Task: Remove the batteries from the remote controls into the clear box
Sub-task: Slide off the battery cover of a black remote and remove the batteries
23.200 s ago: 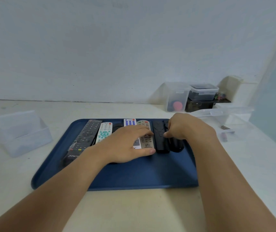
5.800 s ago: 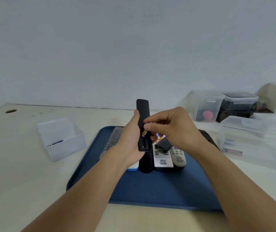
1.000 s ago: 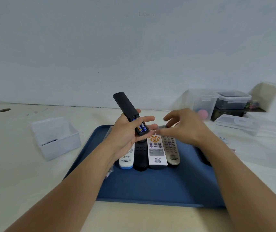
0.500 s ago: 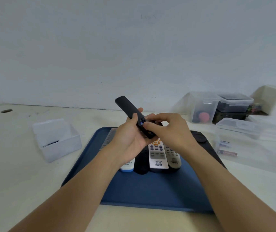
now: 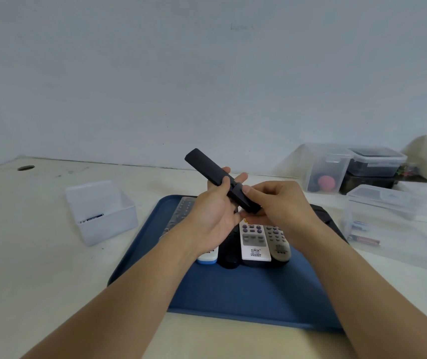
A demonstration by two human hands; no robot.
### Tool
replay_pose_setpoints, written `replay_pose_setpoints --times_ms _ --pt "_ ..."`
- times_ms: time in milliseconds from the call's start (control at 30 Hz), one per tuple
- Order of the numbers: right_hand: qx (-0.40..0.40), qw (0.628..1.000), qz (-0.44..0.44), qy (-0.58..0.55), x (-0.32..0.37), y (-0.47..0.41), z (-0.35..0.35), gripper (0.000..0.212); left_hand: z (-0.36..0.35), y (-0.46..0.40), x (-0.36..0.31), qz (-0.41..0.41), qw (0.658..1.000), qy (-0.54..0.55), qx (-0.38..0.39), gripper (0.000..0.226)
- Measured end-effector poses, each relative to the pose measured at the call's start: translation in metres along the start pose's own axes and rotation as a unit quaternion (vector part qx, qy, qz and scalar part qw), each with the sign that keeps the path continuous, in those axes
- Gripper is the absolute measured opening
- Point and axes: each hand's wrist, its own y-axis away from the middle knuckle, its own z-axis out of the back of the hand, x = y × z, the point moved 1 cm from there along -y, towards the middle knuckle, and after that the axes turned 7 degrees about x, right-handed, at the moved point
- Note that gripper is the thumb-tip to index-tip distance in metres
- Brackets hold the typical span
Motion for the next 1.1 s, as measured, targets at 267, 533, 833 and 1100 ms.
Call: replay_pose_setpoints --times_ms 267,533,833,1100 --pt "0.031 0.999 0.019 -0.038 -0.002 -0.002 0.001 0.02 -0.001 0.002 -0.004 0.018 1.0 0.007 0.012 0.04" --pt "0.012 0.991 0.093 0.092 0.001 -0.001 0.001 0.01 0.002 0.001 -0.001 0.018 0.999 0.027 0.026 0.042" --pt "0.001 0.988 0.125 0.091 0.0 -0.004 0.001 0.014 0.002 0.001 0.001 -0.033 0.993 -0.065 0.09 0.053" --pt "0.07 0.997 -0.017 0.016 0.001 -0.003 0.009 0.043 0.007 0.001 -0.003 -0.038 0.985 -0.122 0.118 0.031"
